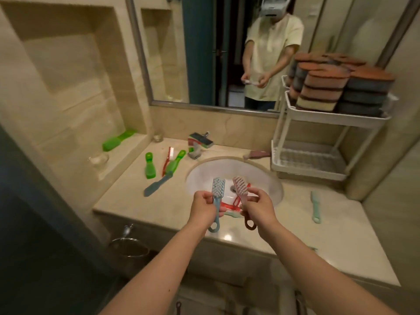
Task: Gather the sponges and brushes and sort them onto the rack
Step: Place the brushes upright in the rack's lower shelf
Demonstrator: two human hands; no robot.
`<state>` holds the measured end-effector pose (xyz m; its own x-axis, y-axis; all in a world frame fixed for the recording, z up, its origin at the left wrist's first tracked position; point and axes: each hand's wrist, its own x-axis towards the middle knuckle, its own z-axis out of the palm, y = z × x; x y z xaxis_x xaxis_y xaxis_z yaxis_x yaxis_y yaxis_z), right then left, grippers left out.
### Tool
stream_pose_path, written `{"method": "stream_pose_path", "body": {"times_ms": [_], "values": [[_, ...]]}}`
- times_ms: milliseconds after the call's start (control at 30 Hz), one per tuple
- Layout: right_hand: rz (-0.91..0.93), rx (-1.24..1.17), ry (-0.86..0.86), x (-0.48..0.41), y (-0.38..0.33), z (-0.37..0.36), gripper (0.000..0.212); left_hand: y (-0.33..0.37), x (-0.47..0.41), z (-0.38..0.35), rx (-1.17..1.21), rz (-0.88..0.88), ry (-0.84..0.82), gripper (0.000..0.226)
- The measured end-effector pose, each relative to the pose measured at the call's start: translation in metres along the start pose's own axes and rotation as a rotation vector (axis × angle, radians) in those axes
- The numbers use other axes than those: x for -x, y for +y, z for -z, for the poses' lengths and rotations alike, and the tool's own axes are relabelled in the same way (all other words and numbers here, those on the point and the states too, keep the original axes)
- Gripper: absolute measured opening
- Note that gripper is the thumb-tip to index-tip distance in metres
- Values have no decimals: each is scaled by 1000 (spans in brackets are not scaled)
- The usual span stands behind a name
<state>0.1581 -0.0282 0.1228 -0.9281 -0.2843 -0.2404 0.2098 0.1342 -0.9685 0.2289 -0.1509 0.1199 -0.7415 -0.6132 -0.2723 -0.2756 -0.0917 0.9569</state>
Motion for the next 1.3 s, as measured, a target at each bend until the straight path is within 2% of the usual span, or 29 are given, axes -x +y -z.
{"method": "stream_pose_path", "body": {"times_ms": [167,333,633,833,1000,1200,1300], "values": [[-50,-76,115,-48,-9,49,34,17,-40,-68,-17,33,-114,33],[-74,-118,239,-107,-17,94,22,39,-83,-138,0,62,-215,38],[-122,-158,260,-218,-25,163,20,61,-159,-244,-130,14,-338,36],[-234,-150,210,-281,-16,199,32,58,-204,-303,-187,34,-350,37],[-284,-98,203,-326,-13,207,44,59,-243,-343,-271,99,-283,52],[-296,-12,176,-372,-11,202,44,54,-282,-366,-414,103,-241,27],[-297,85,143,-388,-3,201,41,51,-294,-367,-518,137,-256,34]]}}
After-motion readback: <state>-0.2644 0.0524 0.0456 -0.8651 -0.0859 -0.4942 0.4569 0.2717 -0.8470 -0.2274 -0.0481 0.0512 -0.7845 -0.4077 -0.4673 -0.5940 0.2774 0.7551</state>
